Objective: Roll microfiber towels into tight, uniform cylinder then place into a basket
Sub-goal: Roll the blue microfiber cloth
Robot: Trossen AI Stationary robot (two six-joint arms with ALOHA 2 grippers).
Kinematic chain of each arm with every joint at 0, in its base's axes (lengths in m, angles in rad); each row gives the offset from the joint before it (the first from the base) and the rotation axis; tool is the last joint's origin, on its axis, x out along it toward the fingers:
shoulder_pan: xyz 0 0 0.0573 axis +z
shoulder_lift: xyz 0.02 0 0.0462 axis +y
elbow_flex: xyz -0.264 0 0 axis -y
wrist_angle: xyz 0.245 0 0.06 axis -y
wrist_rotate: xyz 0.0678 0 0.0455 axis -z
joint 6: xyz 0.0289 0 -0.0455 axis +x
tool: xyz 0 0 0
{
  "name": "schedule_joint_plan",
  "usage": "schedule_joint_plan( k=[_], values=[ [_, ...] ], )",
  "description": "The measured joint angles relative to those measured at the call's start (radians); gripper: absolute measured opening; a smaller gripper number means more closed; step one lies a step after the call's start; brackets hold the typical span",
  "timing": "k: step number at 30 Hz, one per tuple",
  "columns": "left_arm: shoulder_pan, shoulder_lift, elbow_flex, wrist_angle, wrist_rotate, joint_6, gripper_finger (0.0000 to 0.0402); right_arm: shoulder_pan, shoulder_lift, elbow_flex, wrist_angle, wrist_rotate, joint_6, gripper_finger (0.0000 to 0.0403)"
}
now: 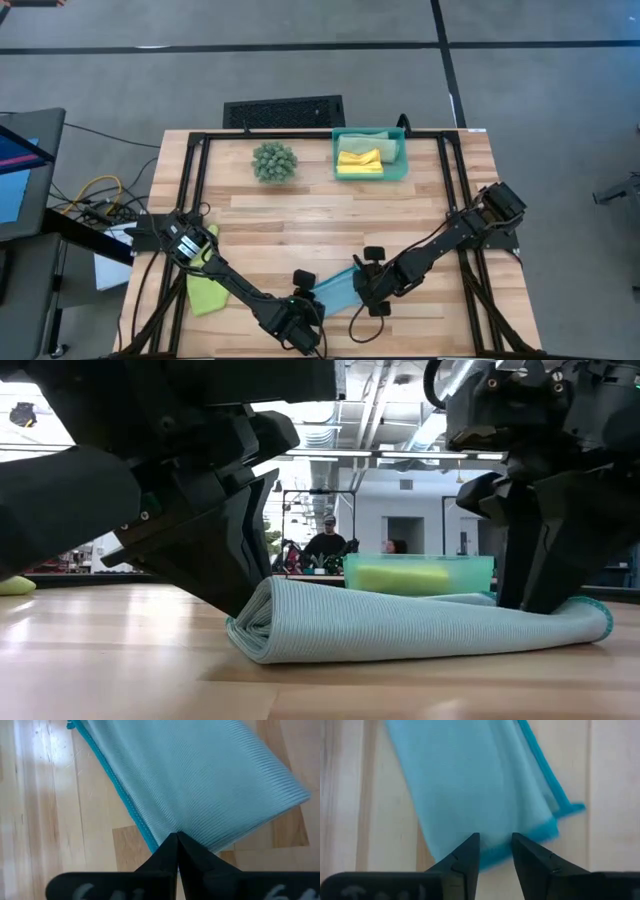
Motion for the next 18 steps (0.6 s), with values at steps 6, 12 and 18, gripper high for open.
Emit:
schedule_joint_plan(
  k=[6,12,18],
  values=[
    [-0.002,0.008,0.038,-0.032,-0.006,0.022,0.0,0.05,-0.058,-0.002,0.047,0.045,-0.036,0.0139],
    [-0.013,0.01,0.13,-0.094,-0.032,0.041,0.0,0.102,-0.012,0.0,0.326,0.05,-0.216,0.0137],
    [-0.009,0.008,0.144,-0.047,-0.064,0.066,0.0,0.11,0.071,-0.002,0.492,0.049,-0.432,0.0139]
  ],
)
